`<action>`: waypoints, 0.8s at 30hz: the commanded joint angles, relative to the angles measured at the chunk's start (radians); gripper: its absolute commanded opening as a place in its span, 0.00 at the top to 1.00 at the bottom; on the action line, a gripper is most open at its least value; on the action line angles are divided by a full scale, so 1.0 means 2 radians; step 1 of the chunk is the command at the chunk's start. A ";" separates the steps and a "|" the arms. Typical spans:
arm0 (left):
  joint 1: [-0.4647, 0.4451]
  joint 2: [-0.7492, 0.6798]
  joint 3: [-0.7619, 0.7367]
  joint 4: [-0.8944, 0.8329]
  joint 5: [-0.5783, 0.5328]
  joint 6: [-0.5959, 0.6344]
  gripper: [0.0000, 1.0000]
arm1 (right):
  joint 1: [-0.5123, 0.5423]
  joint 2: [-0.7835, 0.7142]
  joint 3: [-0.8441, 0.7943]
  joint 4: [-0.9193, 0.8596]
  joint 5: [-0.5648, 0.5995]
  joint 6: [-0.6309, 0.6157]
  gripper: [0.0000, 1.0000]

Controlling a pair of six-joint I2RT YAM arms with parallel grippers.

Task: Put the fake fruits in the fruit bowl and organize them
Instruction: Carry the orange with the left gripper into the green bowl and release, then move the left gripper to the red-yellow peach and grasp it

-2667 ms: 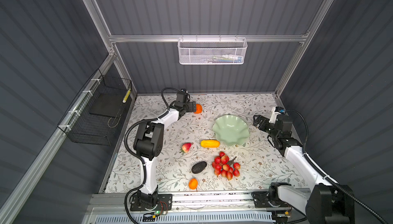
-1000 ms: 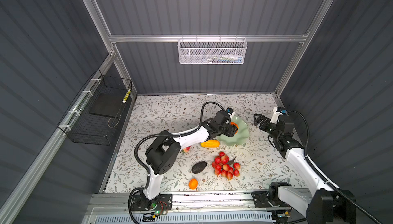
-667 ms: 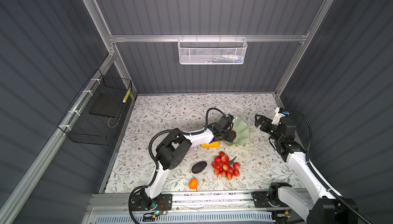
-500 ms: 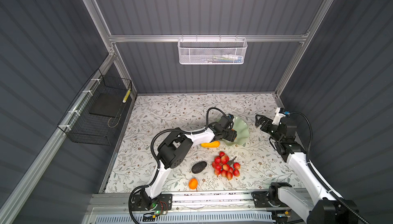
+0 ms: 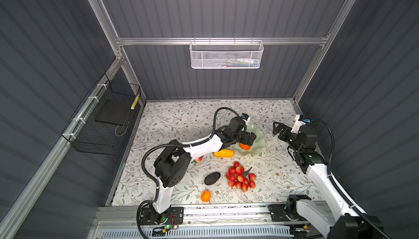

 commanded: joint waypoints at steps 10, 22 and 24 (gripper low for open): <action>-0.001 -0.286 -0.235 -0.162 -0.260 0.029 0.04 | 0.005 0.043 0.021 0.022 -0.020 0.022 0.01; 0.062 -0.335 -0.351 -0.228 -0.223 -0.064 0.04 | 0.054 0.096 0.050 0.034 -0.011 0.031 0.01; 0.078 -0.333 -0.359 -0.208 -0.205 -0.057 0.04 | 0.057 0.097 0.051 0.032 -0.014 0.031 0.01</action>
